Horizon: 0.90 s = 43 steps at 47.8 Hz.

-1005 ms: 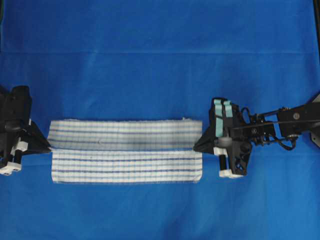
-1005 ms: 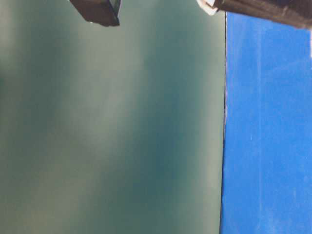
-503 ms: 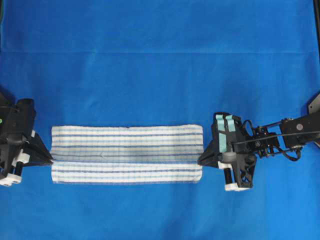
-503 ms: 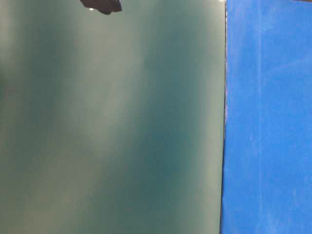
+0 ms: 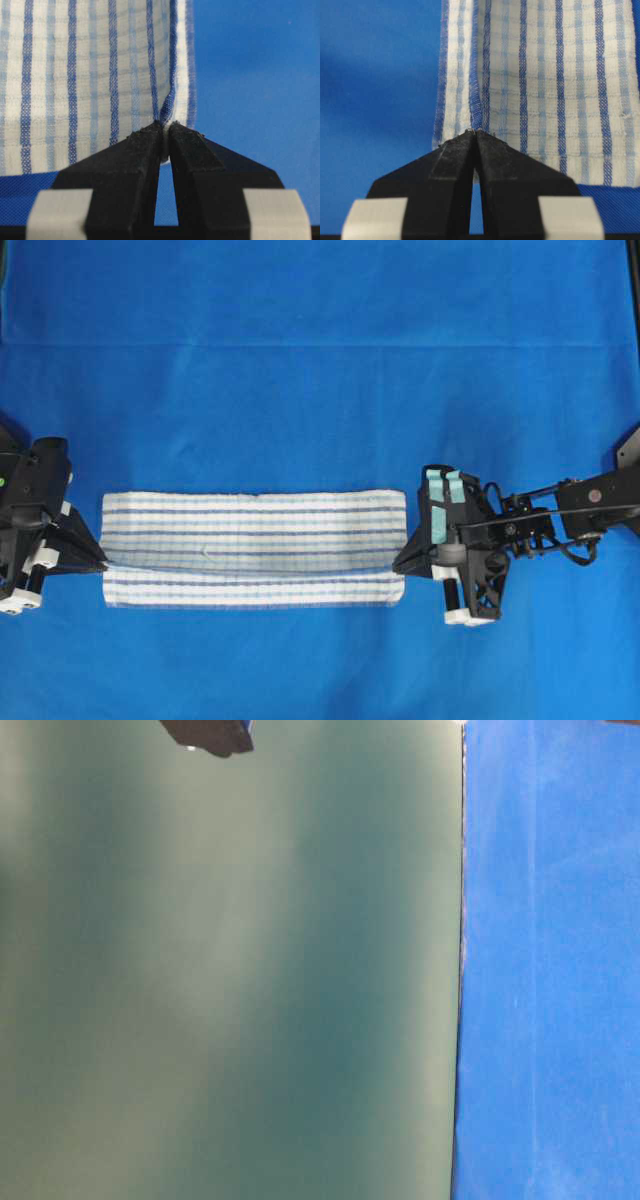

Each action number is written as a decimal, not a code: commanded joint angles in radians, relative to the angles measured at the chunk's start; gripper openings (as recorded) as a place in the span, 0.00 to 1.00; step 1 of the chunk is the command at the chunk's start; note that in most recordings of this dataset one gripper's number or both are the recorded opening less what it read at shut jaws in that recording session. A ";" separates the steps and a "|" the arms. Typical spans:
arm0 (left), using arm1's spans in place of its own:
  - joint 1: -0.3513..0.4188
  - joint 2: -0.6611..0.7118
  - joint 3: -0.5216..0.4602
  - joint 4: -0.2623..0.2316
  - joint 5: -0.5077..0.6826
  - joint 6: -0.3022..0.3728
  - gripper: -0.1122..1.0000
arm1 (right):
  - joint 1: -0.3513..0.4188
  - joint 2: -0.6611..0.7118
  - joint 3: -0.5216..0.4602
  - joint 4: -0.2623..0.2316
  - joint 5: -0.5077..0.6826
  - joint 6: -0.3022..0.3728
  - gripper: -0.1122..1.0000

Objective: Fold the blue towel.
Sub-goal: 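Release the folded edge and open both grippers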

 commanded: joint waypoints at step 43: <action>0.253 -0.051 -0.015 0.009 0.038 0.156 0.68 | -0.222 -0.017 0.005 -0.008 0.003 -0.015 0.65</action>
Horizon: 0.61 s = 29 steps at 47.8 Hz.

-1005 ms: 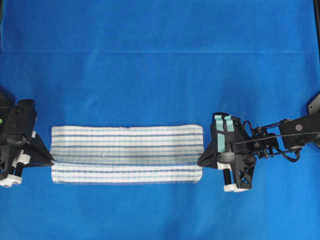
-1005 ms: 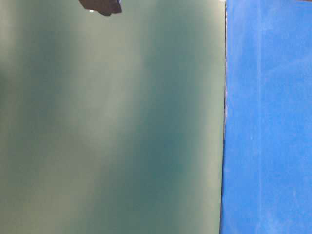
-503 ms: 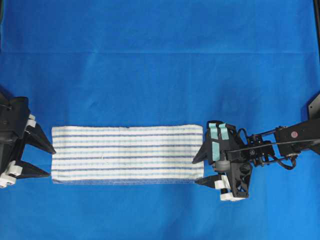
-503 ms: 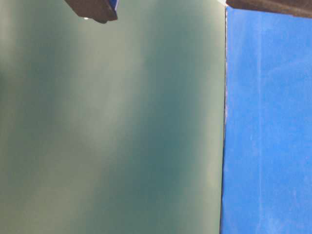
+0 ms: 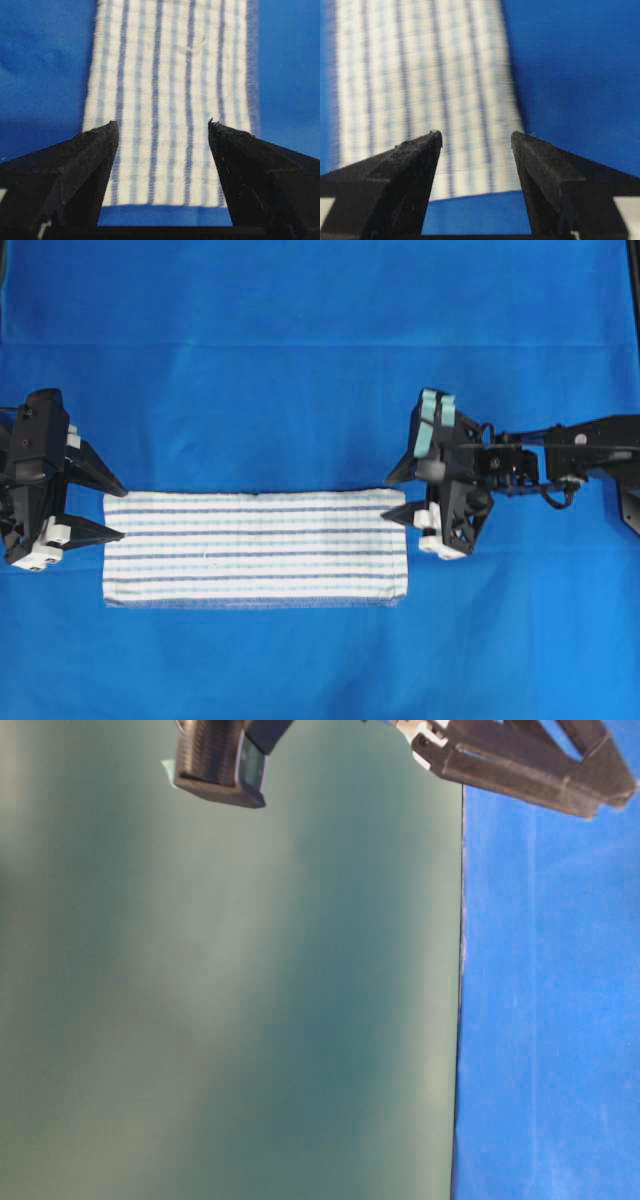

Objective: Fold the blue towel.
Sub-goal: 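Release the folded edge and open both grippers, then grasp the folded strip's left and right ends with both grippers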

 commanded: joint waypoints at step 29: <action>0.074 0.267 0.029 -0.002 -0.078 -0.012 0.68 | -0.017 0.143 -0.018 -0.002 -0.029 0.006 0.65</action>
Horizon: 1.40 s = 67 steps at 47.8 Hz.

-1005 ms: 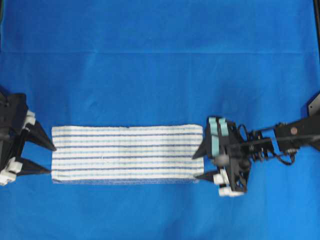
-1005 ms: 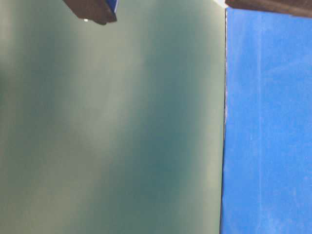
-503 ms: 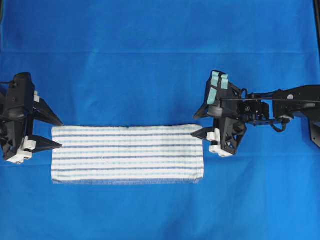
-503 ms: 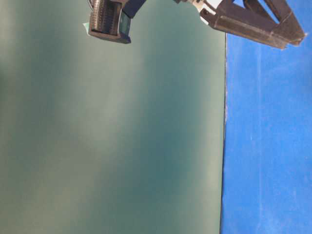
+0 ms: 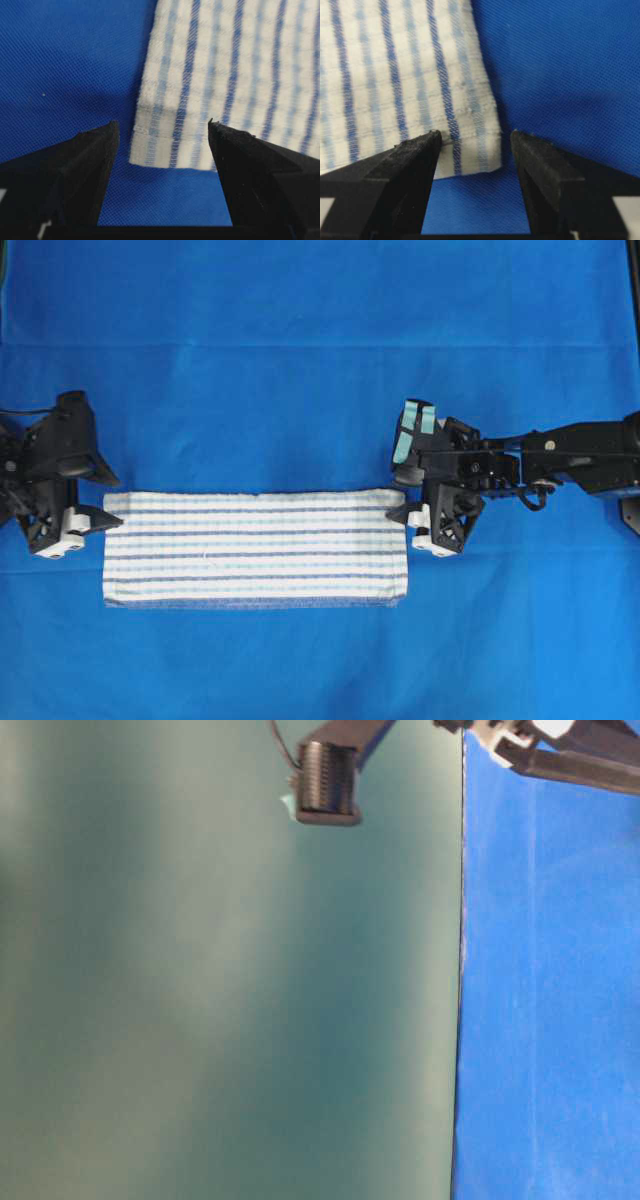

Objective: Fold the blue towel.
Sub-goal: 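Grasp the folded strip's left and right ends with both grippers, then lift the strip and rotate it to lie vertically, left gripper swinging down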

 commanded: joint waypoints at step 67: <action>-0.029 -0.354 -0.153 -0.002 0.319 -0.034 0.12 | 0.003 -0.344 -0.058 -0.002 0.206 -0.006 0.15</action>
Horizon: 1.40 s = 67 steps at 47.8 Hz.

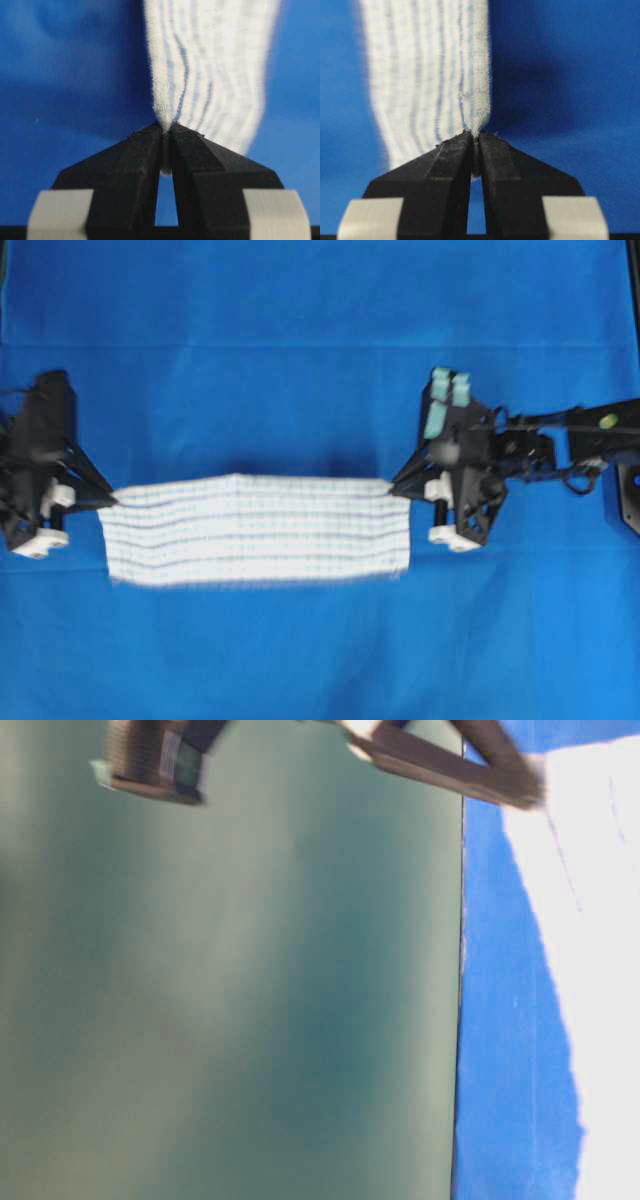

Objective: Fold the blue towel.
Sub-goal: 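Lift the strip and rotate it to lie vertically, left gripper swinging down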

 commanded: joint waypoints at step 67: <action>-0.147 0.577 -0.426 -0.002 -0.479 0.081 0.12 | -0.394 0.129 -0.305 -0.311 0.008 -0.037 0.15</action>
